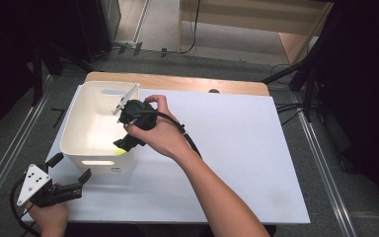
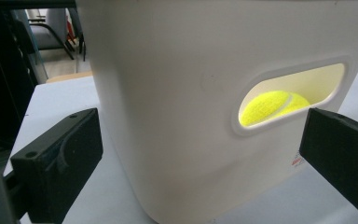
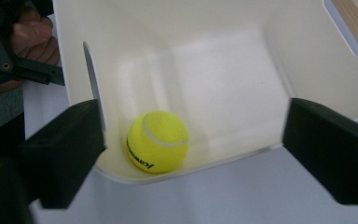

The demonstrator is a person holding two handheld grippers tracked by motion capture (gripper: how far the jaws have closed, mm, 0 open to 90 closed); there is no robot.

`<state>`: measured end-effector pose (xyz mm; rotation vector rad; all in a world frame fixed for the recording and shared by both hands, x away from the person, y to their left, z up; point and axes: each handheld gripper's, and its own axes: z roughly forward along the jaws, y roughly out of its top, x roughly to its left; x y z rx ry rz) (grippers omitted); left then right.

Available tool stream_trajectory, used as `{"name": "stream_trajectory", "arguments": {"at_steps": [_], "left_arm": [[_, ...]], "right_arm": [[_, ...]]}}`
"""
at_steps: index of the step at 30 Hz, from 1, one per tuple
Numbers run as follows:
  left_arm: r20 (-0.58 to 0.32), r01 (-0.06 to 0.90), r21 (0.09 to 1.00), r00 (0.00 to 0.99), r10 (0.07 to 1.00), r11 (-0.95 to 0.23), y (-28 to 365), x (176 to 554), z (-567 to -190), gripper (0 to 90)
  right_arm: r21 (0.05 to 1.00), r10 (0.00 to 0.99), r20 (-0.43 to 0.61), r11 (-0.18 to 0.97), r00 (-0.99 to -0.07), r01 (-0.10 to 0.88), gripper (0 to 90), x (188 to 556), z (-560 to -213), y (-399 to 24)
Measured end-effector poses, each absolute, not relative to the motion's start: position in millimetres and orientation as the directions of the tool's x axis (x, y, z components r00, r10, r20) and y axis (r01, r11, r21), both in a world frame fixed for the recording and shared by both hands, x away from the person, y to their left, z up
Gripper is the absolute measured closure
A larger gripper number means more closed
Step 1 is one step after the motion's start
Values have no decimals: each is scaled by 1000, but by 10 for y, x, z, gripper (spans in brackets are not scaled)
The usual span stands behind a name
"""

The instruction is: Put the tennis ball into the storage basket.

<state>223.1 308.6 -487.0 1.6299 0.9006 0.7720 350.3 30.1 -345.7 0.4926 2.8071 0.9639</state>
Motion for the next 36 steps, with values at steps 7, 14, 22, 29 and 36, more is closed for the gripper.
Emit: {"name": "stream_trajectory", "arguments": {"at_steps": [7,14,22,29,36], "left_arm": [[42,172,974,504,863,-148,3083,2228,-4870,0],[45,174,973,502,864,-152,3081,2228,-4870,0],[45,174,973,502,863,-151,3079,2227,-4870,0],[44,172,974,505,862,-150,3083,2227,-4871,0],[44,175,973,504,863,-152,3080,2224,-4871,0]], "right_arm": [[633,397,-28,717,-918,291,0,3447,-3466,141],[645,435,-26,695,-900,318,0,3424,-3523,-68],[665,444,-21,675,-896,319,0,3391,-3595,-285],[676,472,-26,657,-881,332,0,3307,-3664,-445],[695,500,-12,627,-866,352,0,3247,-3785,-639]]}}
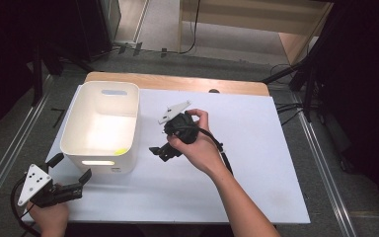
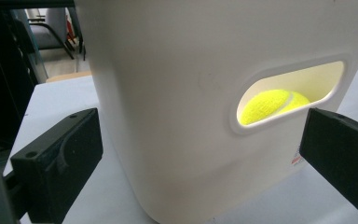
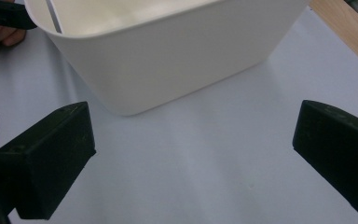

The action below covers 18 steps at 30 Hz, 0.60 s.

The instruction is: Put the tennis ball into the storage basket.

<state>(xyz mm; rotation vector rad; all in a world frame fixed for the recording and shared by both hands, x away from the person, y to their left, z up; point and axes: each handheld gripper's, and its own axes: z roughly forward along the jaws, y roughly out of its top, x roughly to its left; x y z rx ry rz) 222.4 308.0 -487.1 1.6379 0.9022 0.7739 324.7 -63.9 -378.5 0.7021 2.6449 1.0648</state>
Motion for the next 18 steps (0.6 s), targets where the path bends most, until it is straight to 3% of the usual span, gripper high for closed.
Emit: {"name": "stream_trajectory", "arguments": {"at_steps": [18], "left_arm": [[42,173,973,507,861,-149,3077,2219,-4874,0]], "right_arm": [[794,611,17,473,-791,382,0,3011,-4067,-1383]]}}
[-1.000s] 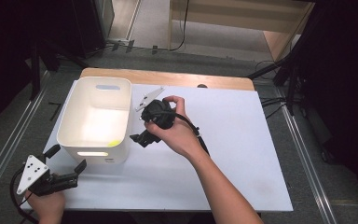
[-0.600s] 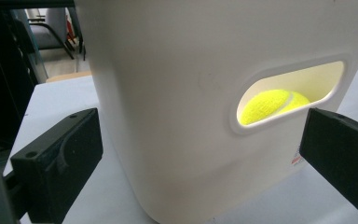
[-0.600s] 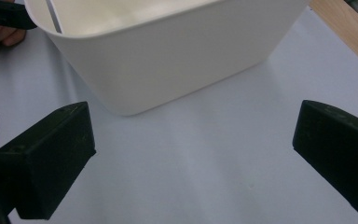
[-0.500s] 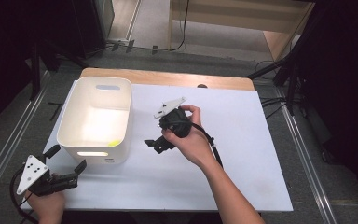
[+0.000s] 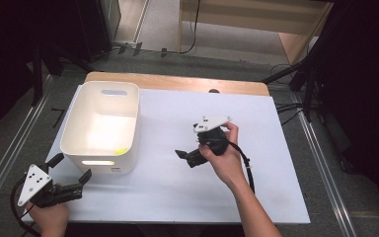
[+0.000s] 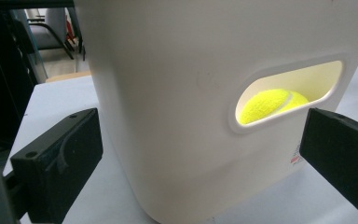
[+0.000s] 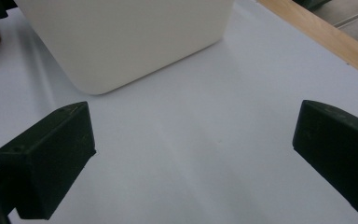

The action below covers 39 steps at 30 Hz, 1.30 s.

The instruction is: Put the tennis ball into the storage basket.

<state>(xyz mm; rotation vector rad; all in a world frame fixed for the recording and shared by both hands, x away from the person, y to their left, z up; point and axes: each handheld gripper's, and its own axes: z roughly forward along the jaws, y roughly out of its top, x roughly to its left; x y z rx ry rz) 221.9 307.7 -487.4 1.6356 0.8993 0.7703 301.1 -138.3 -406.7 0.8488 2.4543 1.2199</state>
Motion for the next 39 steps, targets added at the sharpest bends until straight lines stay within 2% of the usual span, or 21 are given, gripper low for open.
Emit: {"name": "stream_trajectory", "arguments": {"at_steps": [17,39], "left_arm": [[51,178,971,506,861,-162,3072,2215,-4874,0],[51,177,971,505,862,-161,3072,2216,-4876,0]], "right_arm": [[831,696,49,370,-717,416,0,2753,-4382,-2028],[868,763,85,259,-641,423,0,2430,-4676,-2545]]}}
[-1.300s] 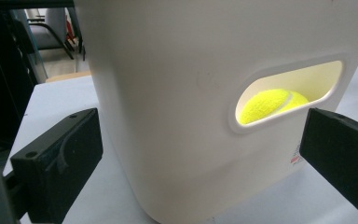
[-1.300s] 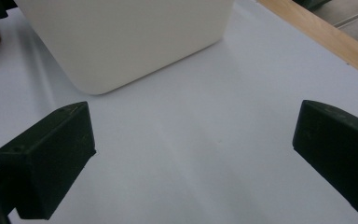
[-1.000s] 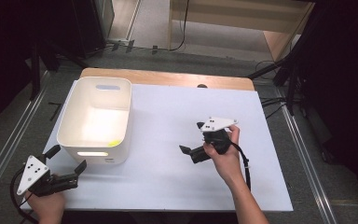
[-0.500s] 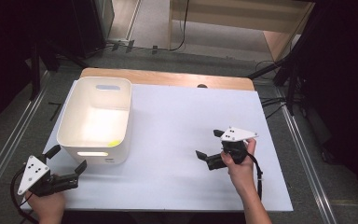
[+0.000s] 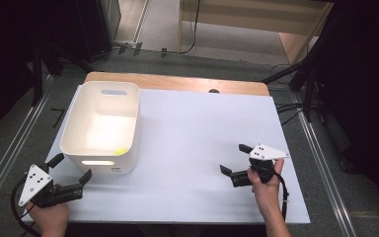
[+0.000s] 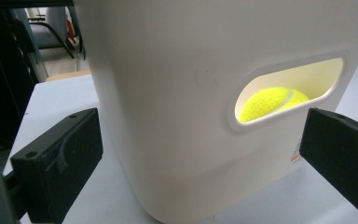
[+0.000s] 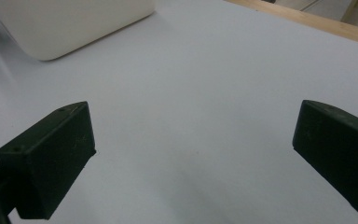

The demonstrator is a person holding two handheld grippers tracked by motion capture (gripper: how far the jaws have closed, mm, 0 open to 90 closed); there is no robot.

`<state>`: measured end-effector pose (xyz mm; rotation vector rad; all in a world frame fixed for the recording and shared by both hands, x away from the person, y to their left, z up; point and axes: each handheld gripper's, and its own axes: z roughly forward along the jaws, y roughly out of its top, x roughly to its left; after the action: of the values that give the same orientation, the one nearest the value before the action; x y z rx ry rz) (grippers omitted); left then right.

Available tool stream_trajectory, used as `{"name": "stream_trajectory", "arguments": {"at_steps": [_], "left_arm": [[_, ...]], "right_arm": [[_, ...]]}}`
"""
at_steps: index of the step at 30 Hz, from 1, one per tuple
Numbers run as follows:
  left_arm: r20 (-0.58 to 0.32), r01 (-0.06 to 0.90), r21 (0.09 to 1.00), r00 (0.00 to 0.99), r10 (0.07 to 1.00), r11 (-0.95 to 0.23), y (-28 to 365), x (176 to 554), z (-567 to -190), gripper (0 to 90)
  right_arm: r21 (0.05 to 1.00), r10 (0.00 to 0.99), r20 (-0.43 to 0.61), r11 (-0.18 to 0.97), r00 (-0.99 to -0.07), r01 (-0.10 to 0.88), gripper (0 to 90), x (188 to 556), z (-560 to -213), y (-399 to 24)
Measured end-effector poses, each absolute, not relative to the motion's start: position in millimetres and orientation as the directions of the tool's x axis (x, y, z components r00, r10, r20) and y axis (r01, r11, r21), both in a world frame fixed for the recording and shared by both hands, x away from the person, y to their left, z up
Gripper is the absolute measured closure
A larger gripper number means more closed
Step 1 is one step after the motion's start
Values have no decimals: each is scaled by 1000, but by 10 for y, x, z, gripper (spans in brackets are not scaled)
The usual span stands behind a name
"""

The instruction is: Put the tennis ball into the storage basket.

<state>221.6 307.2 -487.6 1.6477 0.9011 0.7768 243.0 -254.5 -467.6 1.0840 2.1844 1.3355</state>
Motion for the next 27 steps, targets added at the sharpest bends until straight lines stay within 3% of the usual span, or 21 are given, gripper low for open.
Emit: {"name": "stream_trajectory", "arguments": {"at_steps": [27], "left_arm": [[44,177,972,504,862,-153,3079,2219,-4875,0]], "right_arm": [[889,826,122,156,-550,430,0,2123,-4946,-3086]]}}
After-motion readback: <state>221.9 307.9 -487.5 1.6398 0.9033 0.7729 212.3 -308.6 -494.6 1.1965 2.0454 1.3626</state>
